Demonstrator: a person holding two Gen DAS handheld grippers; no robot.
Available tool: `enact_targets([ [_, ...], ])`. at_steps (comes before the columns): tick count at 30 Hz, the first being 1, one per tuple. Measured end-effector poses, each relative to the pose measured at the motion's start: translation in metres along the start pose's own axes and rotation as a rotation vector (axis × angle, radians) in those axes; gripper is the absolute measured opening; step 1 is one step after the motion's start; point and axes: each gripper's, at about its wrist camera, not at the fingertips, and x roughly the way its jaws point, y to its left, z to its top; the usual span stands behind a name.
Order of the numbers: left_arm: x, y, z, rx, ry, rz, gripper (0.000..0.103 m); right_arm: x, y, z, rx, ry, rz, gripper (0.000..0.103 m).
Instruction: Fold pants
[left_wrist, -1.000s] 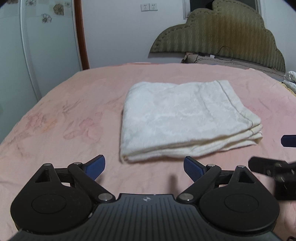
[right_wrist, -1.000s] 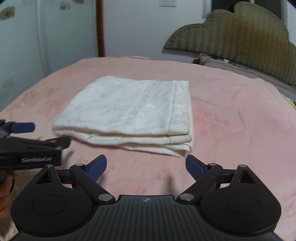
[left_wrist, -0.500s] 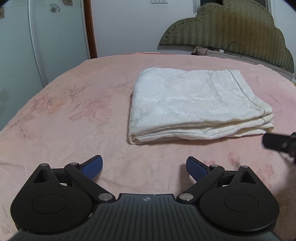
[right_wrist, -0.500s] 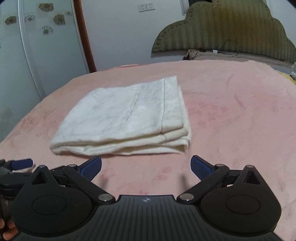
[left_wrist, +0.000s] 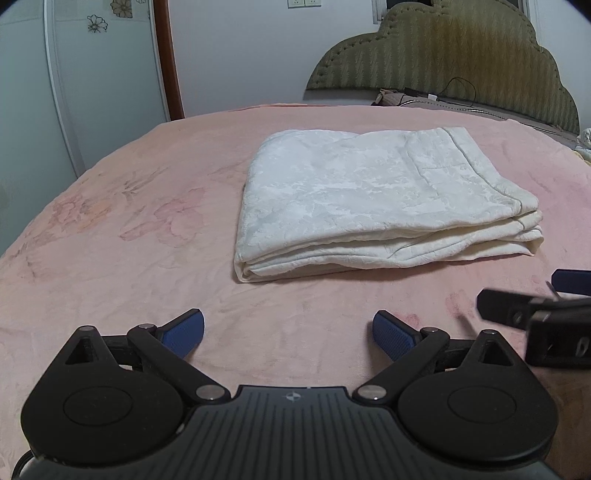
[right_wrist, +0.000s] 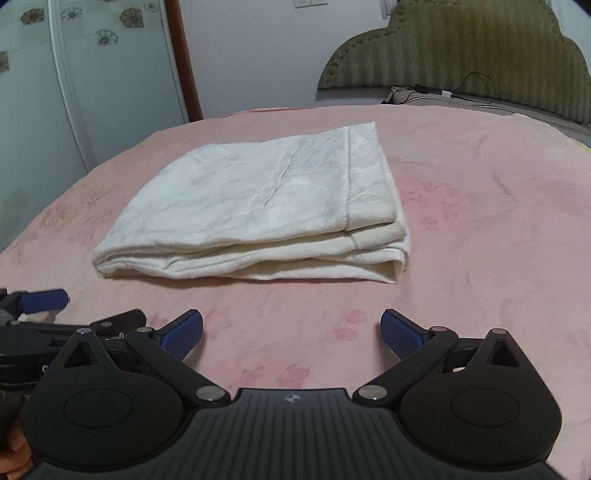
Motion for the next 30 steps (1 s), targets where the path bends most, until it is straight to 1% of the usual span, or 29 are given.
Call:
enact_targets([
  [2, 0.001, 0.001, -0.001, -0.005, 0.001, 0.004, 0.102, 0.002, 0.006, -0.002, -0.023, 0.006, -0.004, 0.103],
  [7, 0.003, 0.004, -0.002, -0.023, 0.002, -0.002, 0.103, 0.003, 0.008, -0.003, -0.029, 0.011, -0.014, 0.103],
  [11, 0.003, 0.003, -0.001, -0.001, -0.008, -0.003, 0.103, 0.003, 0.008, -0.002, -0.033, 0.006, -0.022, 0.103],
  [15, 0.005, 0.001, -0.001, 0.016, -0.017, -0.001, 0.103, 0.005, 0.006, 0.0, -0.039, 0.005, -0.049, 0.103],
  [18, 0.007, 0.002, -0.001, 0.006, -0.015, -0.006, 0.103, 0.011, 0.002, -0.003, -0.037, 0.029, -0.053, 0.103],
  [24, 0.007, 0.002, -0.003, -0.009, -0.017, -0.003, 0.103, 0.012, 0.006, -0.006, -0.068, 0.028, -0.068, 0.103],
  [30, 0.009, 0.007, -0.003, -0.029, -0.01, -0.017, 0.103, 0.012, 0.007, -0.007, -0.065, 0.024, -0.067, 0.103],
])
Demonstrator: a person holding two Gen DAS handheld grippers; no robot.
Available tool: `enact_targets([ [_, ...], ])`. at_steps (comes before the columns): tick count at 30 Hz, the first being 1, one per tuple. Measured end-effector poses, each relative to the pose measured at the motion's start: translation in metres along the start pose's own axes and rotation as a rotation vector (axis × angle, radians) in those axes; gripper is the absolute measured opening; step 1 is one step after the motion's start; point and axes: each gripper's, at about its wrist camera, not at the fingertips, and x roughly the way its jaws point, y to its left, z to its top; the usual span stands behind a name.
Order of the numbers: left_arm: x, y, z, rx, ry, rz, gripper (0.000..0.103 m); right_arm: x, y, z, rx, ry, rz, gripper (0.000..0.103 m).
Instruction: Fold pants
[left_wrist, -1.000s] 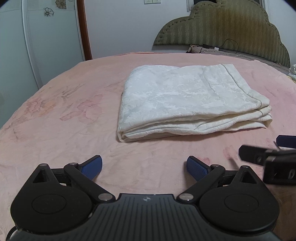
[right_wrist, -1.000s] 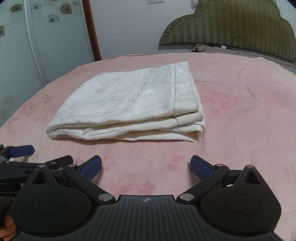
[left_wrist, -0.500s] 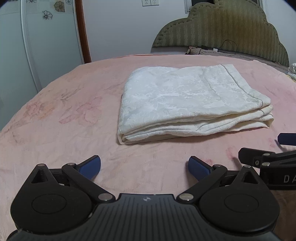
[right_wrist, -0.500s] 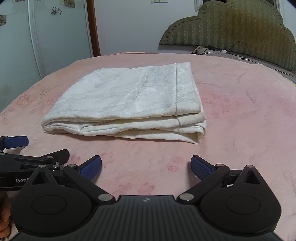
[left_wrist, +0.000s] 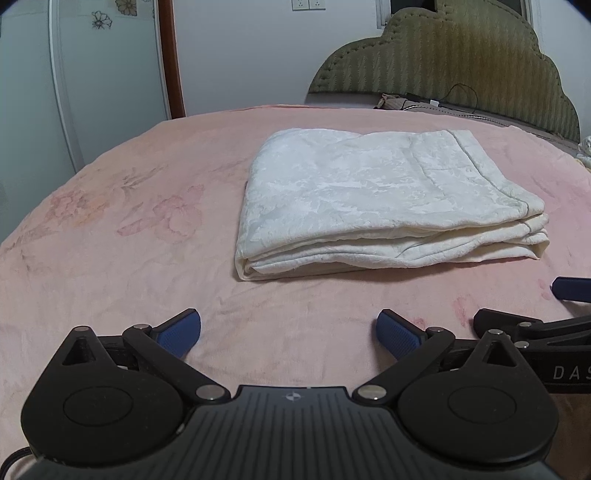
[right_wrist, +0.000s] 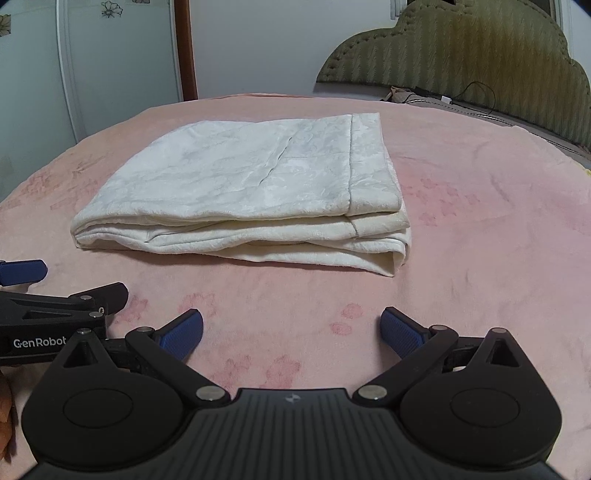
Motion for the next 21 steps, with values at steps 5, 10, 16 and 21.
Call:
enact_targets([
  [5, 0.0007, 0.0004, -0.0003, -0.016, 0.006, -0.002, 0.103, -0.0001, -0.0003, 0.0003, 0.001, 0.0, 0.001, 0.103],
  [10, 0.0012, 0.0007, 0.0001, -0.021, 0.007, -0.001, 0.103, -0.0001, 0.0007, 0.0009, 0.001, 0.001, 0.0, 0.103],
  [16, 0.0016, 0.0012, 0.0001, -0.021, 0.007, -0.002, 0.103, 0.0002, 0.0023, 0.0011, -0.004, 0.001, -0.004, 0.103],
  [21, 0.0015, 0.0008, 0.0001, -0.02, 0.007, -0.001, 0.103, 0.0, 0.0019, 0.0008, -0.003, 0.001, -0.004, 0.103],
])
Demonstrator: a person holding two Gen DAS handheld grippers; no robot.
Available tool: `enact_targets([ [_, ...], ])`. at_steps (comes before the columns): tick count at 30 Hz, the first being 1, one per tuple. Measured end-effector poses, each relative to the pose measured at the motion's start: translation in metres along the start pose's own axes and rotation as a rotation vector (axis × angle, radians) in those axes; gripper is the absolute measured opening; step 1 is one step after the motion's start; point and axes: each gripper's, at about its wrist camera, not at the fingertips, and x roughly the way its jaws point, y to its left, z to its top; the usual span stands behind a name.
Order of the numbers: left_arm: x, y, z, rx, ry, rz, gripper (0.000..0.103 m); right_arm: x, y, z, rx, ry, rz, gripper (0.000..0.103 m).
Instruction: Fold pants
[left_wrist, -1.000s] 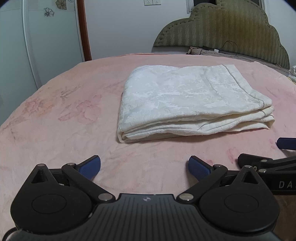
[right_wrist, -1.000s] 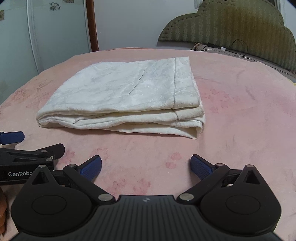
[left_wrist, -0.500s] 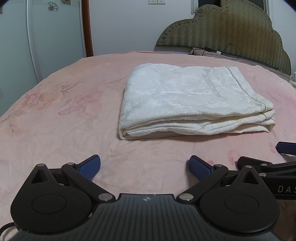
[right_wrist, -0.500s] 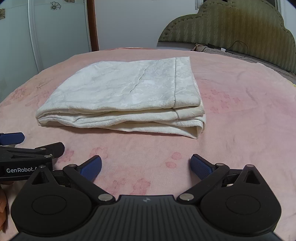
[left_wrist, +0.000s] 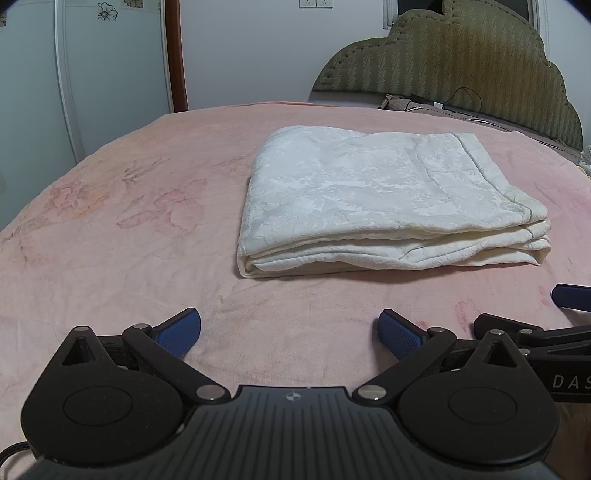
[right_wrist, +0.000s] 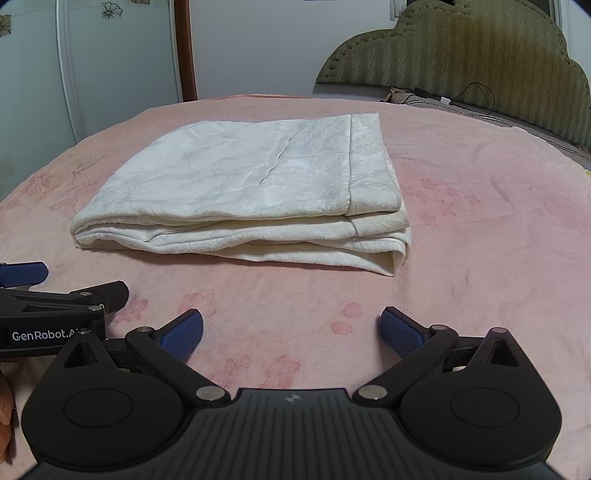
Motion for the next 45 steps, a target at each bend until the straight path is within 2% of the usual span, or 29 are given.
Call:
enact_targets([
  [45, 0.0001, 0.0006, -0.0008, -0.005, 0.001, -0.002, 0.103, -0.0008, 0.0024, 0.0003, 0.014, -0.015, 0.017, 0.103],
])
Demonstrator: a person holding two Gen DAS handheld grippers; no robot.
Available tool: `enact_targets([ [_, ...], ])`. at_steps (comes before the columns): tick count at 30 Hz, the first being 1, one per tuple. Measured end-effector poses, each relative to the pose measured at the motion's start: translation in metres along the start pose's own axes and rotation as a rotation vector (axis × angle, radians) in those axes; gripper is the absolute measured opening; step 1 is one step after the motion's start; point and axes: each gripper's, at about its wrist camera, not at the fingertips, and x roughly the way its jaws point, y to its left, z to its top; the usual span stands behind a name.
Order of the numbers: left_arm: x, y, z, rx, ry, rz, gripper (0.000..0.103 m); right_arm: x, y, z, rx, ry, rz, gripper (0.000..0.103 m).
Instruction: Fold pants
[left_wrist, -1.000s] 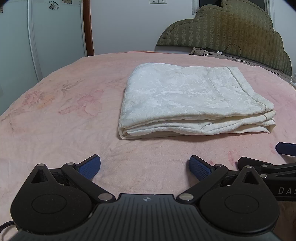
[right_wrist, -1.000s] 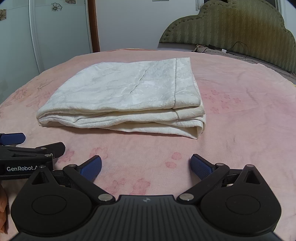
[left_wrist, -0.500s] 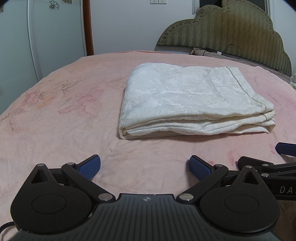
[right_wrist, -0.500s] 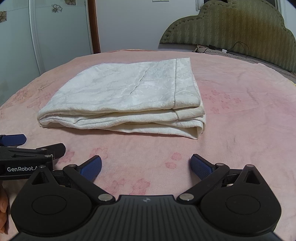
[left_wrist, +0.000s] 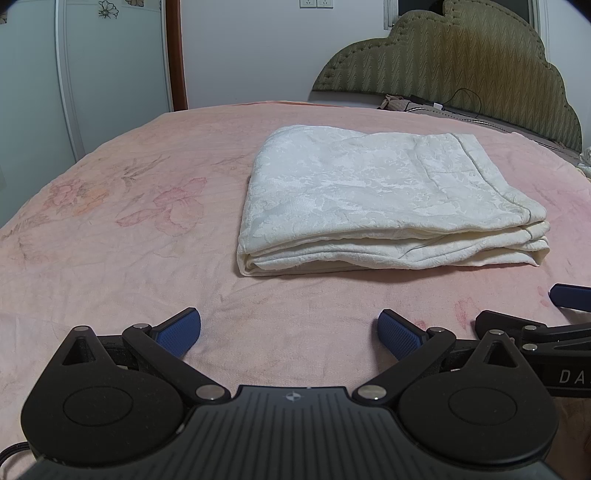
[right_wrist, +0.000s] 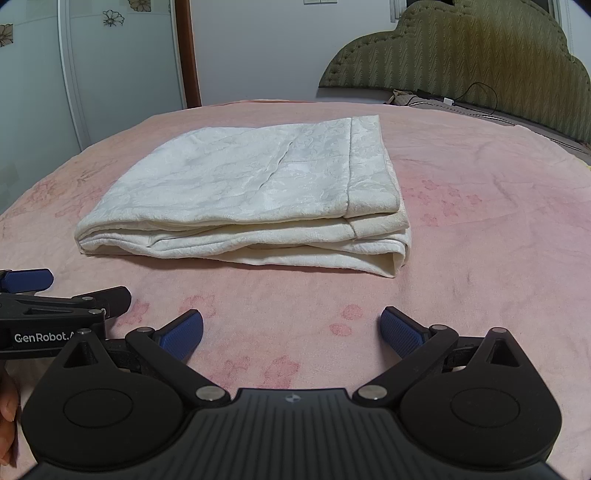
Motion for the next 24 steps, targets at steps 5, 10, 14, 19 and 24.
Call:
enact_targets([
  [5, 0.0001, 0.0, 0.0, 0.0, 0.0, 0.0, 0.103, 0.0006, 0.0007, 0.0003, 0.001, 0.0, 0.0, 0.103],
  [10, 0.0001, 0.0001, 0.0, 0.0, 0.0, 0.0, 0.103, 0.0008, 0.0009, 0.0004, 0.0, 0.0, 0.0, 0.103],
  [14, 0.0001, 0.0002, 0.0, 0.0, 0.0, 0.0, 0.103, 0.0006, 0.0006, 0.0002, 0.001, -0.001, 0.0, 0.103],
  [19, 0.0001, 0.0002, 0.0, 0.0, 0.0, 0.0, 0.103, 0.0006, 0.0008, 0.0004, 0.001, -0.001, 0.0, 0.103],
  [24, 0.0002, 0.0003, 0.0, 0.0, 0.0, 0.0, 0.103, 0.0003, 0.0003, 0.0001, 0.001, -0.001, 0.001, 0.103],
])
